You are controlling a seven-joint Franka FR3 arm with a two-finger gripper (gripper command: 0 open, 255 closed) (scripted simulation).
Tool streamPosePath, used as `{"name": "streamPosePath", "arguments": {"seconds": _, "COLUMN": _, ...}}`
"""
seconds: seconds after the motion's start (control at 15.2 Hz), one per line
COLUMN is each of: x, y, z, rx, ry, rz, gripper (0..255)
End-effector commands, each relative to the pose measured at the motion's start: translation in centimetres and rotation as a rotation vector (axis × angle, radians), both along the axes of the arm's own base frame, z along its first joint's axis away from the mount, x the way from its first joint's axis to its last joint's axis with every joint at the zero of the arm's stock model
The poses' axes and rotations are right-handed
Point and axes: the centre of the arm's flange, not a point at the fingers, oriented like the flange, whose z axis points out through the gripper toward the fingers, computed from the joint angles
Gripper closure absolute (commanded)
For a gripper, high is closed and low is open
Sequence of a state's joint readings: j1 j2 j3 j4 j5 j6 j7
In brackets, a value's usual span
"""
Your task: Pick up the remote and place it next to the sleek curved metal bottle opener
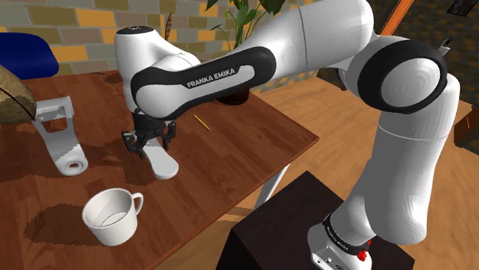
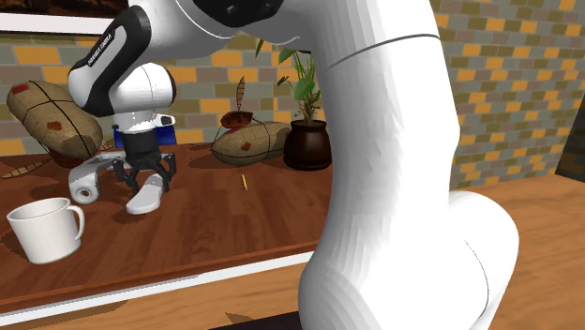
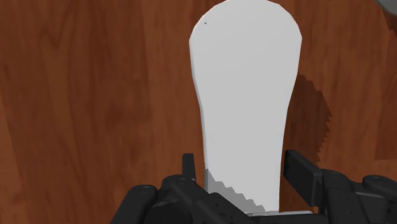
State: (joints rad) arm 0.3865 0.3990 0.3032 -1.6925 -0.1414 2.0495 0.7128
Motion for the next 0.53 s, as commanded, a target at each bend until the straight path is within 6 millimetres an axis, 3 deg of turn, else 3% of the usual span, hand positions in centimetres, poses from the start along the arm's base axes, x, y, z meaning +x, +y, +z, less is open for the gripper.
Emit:
{"name": "streamPosePath", "arguments": {"seconds": 0.0, "x": 0.1, "y": 0.0, "z": -1.0, "rx": 0.000, "ry": -0.001, "rz": 0.000, "gripper": 255}}
{"name": "streamPosePath", "arguments": {"seconds": 0.26, "x": 0.1, "y": 0.0, "z": -2.9, "rx": 0.001, "ry": -0.001, "rz": 0.000, "gripper": 255}}
{"name": "streamPosePath", "arguments": {"seconds": 0.46, "x": 0.1, "y": 0.0, "z": -2.9, "rx": 0.000, "ry": -0.001, "rz": 0.000, "gripper": 255}}
